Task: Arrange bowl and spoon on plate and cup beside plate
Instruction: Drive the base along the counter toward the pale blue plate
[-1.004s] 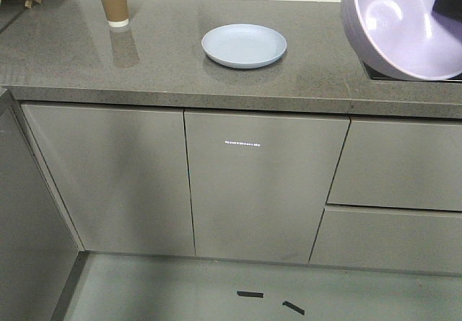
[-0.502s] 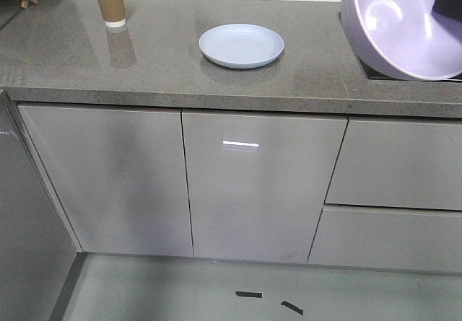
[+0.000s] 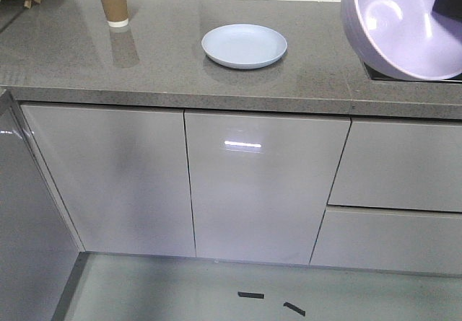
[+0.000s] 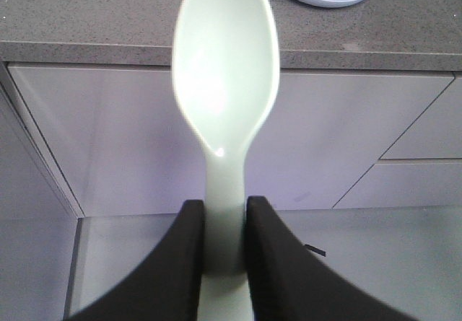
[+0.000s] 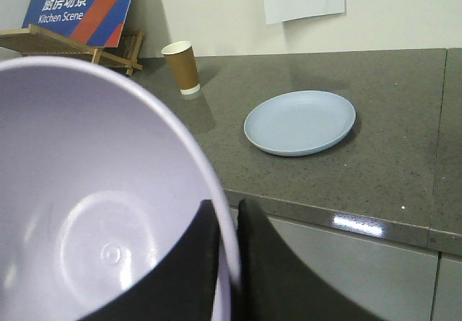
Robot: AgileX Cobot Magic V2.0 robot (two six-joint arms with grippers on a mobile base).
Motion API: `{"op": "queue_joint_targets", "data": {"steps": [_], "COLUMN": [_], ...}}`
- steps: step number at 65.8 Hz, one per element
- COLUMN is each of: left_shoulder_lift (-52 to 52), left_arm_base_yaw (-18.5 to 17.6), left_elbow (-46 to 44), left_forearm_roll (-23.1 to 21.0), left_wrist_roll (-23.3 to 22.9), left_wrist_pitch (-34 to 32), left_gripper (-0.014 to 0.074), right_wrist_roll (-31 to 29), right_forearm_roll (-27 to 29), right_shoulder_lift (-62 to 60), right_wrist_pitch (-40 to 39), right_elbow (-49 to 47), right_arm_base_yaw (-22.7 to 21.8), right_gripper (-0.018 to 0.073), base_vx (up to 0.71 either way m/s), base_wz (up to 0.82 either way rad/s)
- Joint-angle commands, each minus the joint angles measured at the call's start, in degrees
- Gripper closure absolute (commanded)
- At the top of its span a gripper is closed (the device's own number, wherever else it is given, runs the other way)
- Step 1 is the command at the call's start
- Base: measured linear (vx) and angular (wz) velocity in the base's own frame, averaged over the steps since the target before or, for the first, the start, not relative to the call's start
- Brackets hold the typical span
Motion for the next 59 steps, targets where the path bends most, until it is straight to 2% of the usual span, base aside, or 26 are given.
{"op": "queue_joint_targets", "data": {"steps": [1,59], "left_shoulder_lift": [-1.09,-1.09], "left_arm_base_yaw": [-0.28,-0.28], "left_elbow": [-1.36,-1.36], "left_forearm_roll": [-0.99,-0.99], "left_wrist_roll": [-0.17,-0.17], "left_wrist_pitch": [-3.34,-3.34], "left_gripper": [0.0602,0.0602], "right_wrist_roll": [-0.60,-0.60], "right_forearm_roll": [2.56,2.56], "right_shoulder_lift": [-1.07,-1.07], "right_wrist_pitch": [-1.97,-2.03], "right_elbow": [-1.89,-1.89], "right_arm_base_yaw": [0.10,0.10], "right_gripper": [0.0569,0.0569], "base_vx": [0.01,0.01], "base_wz": [0.06,0.03]}}
